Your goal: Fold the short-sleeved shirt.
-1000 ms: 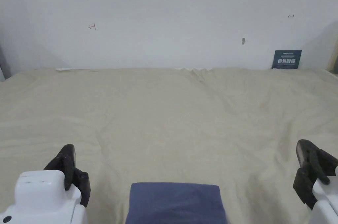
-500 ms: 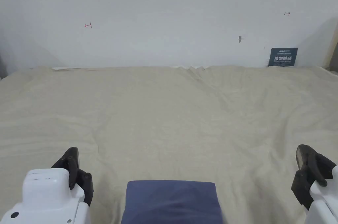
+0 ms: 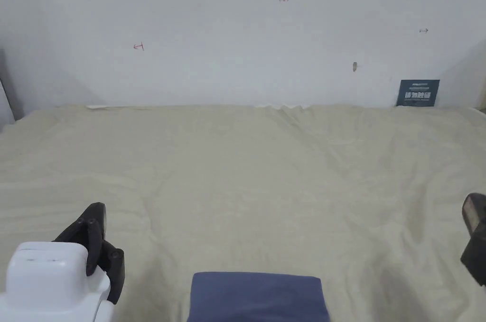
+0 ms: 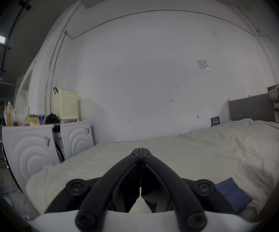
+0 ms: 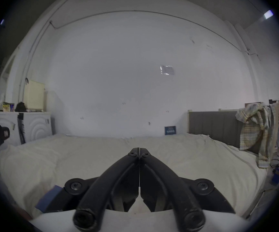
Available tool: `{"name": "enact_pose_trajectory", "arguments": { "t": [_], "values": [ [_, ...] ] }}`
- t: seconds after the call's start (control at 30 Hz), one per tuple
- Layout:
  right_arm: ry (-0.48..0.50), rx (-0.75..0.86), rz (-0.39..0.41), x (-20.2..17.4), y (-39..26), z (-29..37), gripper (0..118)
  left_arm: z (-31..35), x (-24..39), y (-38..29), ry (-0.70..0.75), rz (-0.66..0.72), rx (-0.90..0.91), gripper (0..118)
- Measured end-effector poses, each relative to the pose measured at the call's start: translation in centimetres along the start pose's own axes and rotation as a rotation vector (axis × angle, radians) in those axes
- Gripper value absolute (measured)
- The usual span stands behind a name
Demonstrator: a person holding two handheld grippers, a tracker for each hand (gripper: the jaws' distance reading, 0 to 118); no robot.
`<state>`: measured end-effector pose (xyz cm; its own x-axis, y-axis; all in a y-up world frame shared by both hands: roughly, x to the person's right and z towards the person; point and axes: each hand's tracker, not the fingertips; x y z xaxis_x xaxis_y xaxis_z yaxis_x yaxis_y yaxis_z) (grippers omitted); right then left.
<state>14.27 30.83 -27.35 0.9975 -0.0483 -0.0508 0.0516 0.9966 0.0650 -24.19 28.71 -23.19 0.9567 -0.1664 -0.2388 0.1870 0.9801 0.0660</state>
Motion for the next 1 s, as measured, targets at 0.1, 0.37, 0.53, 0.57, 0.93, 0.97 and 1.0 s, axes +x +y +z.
{"name": "enact_pose_trajectory", "arguments": {
  "t": [0.1,0.37,0.53,0.57,0.93,0.97,1.0],
  "values": [
    [0.155,-0.06,0.006,-1.5,1.7,-1.2,0,0.8,-0.6,0.3,-0.003,-0.03,0.011,0],
    [0.46,-0.823,0.139,-8.8,-3.7,-10.0,0,0.3,-2.3,-1.2,-0.248,0.13,-0.253,0],
    [0.367,-1.264,0.087,-9.5,-13.3,-13.7,0,-2.8,-3.1,-4.3,-0.408,0.325,-0.615,0],
    [0.362,-1.258,0.08,-9.1,-14.5,-13.9,0,-3.4,-3.2,-4.8,-0.434,0.35,-0.65,0],
    [0.358,-1.204,-0.032,-7.7,-14.1,-13.8,0,-14.7,-3.9,-12.9,-0.847,0.913,-1.122,118],
    [0.346,-1.206,-0.066,-7.6,-14.1,-13.5,0,-15.4,-3.8,-13.9,-0.848,0.915,-1.152,118],
    [0.349,-1.202,-0.067,-7.4,-14.1,-13.3,0,-16.1,-3.2,-14.8,-0.858,0.929,-1.197,118]
  ]
}}
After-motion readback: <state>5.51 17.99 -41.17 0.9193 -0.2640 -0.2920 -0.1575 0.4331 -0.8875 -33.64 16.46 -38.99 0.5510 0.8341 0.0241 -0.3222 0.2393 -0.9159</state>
